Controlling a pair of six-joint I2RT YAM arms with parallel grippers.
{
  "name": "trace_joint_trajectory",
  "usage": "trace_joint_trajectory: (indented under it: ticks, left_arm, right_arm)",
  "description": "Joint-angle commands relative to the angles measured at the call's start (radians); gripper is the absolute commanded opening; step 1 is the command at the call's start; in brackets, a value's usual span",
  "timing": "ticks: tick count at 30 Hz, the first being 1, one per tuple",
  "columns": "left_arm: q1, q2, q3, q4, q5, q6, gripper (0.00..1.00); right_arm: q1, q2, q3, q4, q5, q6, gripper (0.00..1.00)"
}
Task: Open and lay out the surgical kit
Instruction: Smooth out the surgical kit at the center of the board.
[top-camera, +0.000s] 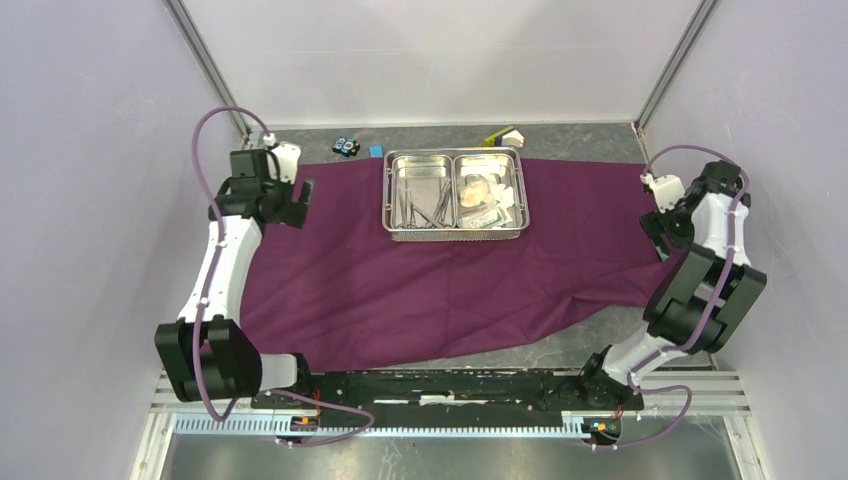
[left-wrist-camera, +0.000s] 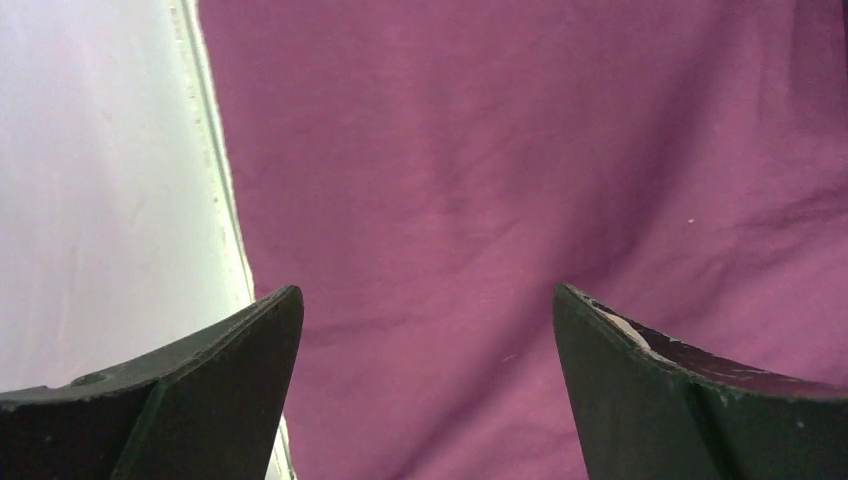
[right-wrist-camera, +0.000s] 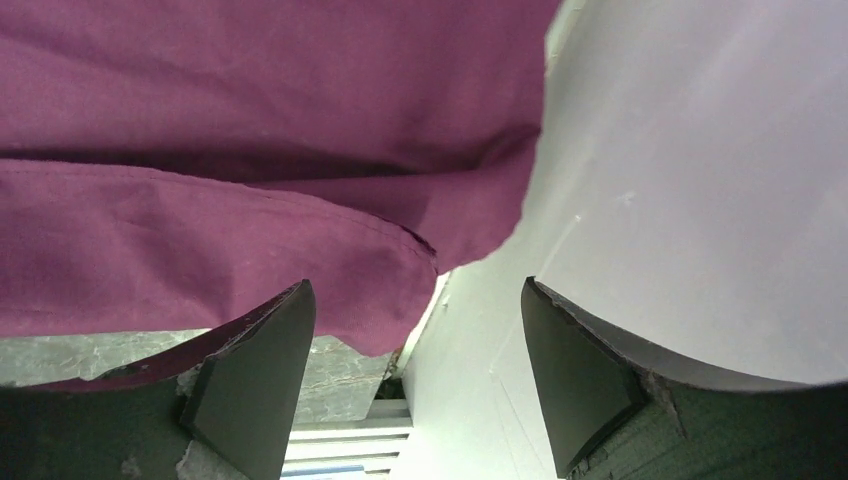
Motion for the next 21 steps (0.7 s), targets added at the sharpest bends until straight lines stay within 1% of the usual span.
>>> trace_joint_trajectory:
  ticks: [1,4,5,6,7,12,17,21]
  left_arm:
    - [-0.074,0.018,-0.027,0.077,-0.078,-0.073,1.0]
    - [-0.104,0.03,-0.033,0.085,-0.113,-0.072,1.0]
    - [-0.105,0.032,-0.034,0.087,-0.13,-0.065,1.0]
    - [-0.137,0.032,-0.035,0.091,-0.142,-0.06,1.0]
    - [-0.142,0.033,-0.035,0.092,-0.155,-0.054,1.0]
    - [-0.152,0.042,-0.035,0.097,-0.174,-0.042,1.0]
    - [-0.158,0.062,-0.034,0.112,-0.195,-0.026,1.0]
    - [-0.157,0.075,-0.034,0.121,-0.206,-0.016,1.0]
  right_arm:
    - [-0.027,0.109,0.142,-0.141,-0.079,-0.077,0.82]
    - [-0.041,0.176,0.206,-0.183,-0.108,-0.088,0.82]
    - [-0.044,0.191,0.217,-0.189,-0.108,-0.088,0.82]
    - [-0.048,0.207,0.224,-0.194,-0.107,-0.095,0.82]
    - [-0.048,0.218,0.225,-0.195,-0.105,-0.099,0.81]
    - [-0.061,0.257,0.22,-0.228,-0.11,-0.127,0.75]
    - [-0.073,0.267,0.194,-0.247,-0.105,-0.155,0.65]
    - [-0.082,0.284,0.196,-0.252,-0.109,-0.157,0.5]
